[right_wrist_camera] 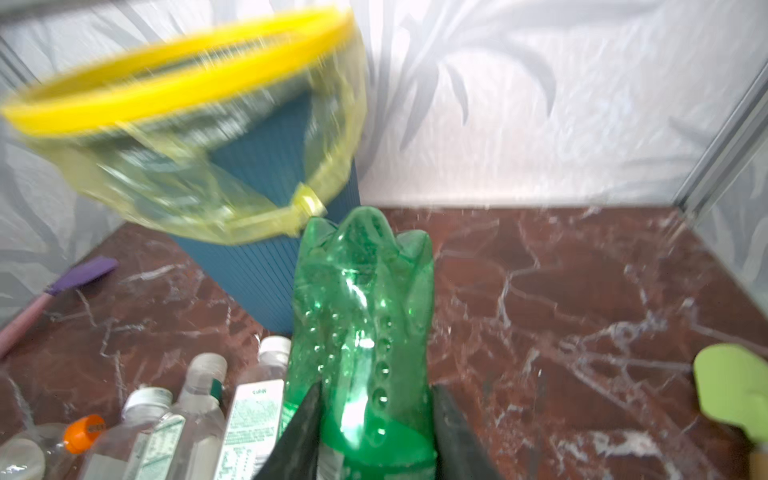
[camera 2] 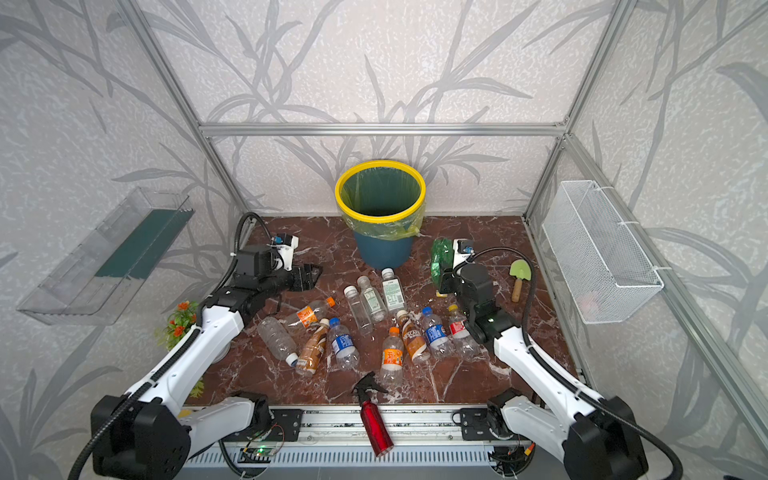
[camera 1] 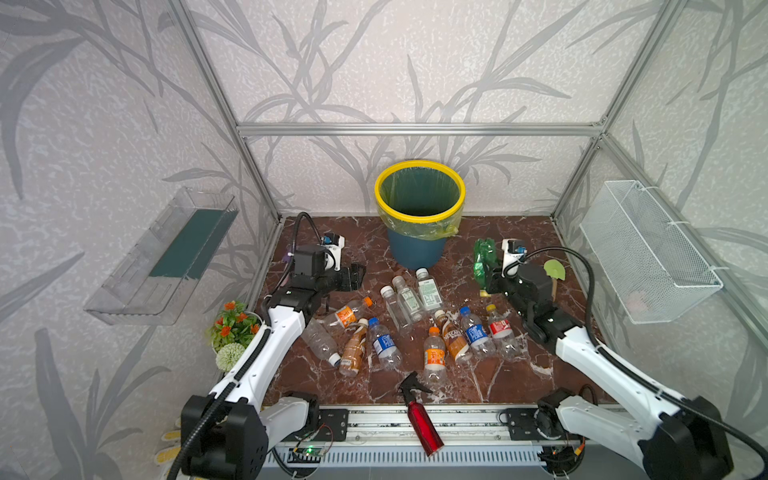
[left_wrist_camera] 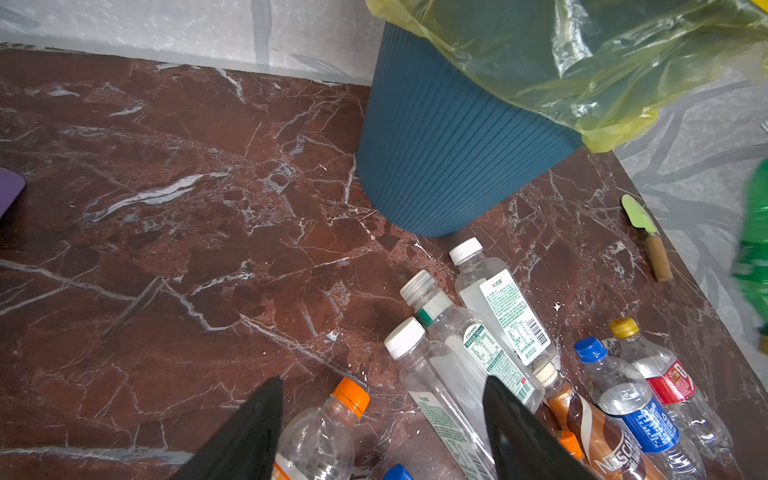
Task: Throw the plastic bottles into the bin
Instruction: 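Lift the green bottle over the bin and open the right gripper, then grasp the orange-capped clear bottle with the left gripper while the right arm draws back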
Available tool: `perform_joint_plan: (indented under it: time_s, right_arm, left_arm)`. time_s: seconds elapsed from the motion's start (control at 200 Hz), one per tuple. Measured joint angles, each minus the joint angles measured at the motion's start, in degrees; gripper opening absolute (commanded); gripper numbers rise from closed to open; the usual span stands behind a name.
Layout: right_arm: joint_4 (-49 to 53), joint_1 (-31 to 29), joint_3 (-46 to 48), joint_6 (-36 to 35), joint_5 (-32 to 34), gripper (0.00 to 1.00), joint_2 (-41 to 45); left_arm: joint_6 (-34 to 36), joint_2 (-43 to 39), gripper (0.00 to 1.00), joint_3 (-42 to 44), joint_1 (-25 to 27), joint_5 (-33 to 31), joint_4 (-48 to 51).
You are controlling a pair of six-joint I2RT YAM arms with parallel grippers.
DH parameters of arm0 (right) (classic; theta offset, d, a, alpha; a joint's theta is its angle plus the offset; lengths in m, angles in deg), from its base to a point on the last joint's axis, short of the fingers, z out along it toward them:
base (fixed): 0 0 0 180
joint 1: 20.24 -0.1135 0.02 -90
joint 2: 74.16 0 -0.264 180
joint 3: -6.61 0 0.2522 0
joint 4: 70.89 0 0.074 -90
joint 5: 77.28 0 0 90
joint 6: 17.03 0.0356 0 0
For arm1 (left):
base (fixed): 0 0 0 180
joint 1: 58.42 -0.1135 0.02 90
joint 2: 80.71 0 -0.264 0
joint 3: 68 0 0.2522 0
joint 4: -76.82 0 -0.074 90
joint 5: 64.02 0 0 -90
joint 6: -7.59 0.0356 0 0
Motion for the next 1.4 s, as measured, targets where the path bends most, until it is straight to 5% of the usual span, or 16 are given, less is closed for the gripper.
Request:
perform_joint_plan:
  time_s: [0.19,0.37,0.4,0.48,0.575,0.62,0.825,1.18,1.405]
  right_arm:
    - [1.42,-1.16,-8.07,-6.25,-0.31,0.27,7.96]
    - [2.86,-1.36,-34.34,-7.39,-8.26,0.27,-9.44]
    - [3.87,-1.42,-40.54,-7.21,-9.84,0.34,-13.73]
    - [9.79,-1.55,-63.76,-5.99,-14.34,0.71,-30.77]
    - [16.87,-1.62,-80.43,-5.40,-16.24,0.90,-45.09]
    - [17.90,-1.70,-77.40,-5.07,-16.26,1.00,-46.12]
    - [17.84,-0.28,-47.76,-2.75,-15.30,0.99,-36.11]
    - [10.78,6.62,-26.80,-0.59,-12.94,1.00,-6.01]
    - [11.58,13.57,-10.01,4.66,-14.56,0.99,-1.27]
  left_arm:
    - [-3.87,-5.79,0.72,2.43,2.40,-3.93,1.42]
    - [-8.07,-15.28,0.75,7.96,3.28,-10.21,5.42]
    - [-8.76,-16.06,0.76,8.76,3.28,-11.37,5.86]
    - [-10.88,-17.20,0.80,10.56,3.23,-13.70,6.75]
    - [-12.68,-16.39,0.83,11.04,3.21,-14.97,7.85]
    - [-12.98,-15.17,0.85,10.56,3.23,-15.04,8.87]
    - [-7.80,-4.81,0.87,2.08,3.23,-13.60,15.78]
    - [9.38,6.32,0.90,-4.83,3.23,-12.59,23.96]
    - [18.18,9.01,0.90,-4.61,3.34,-13.94,26.25]
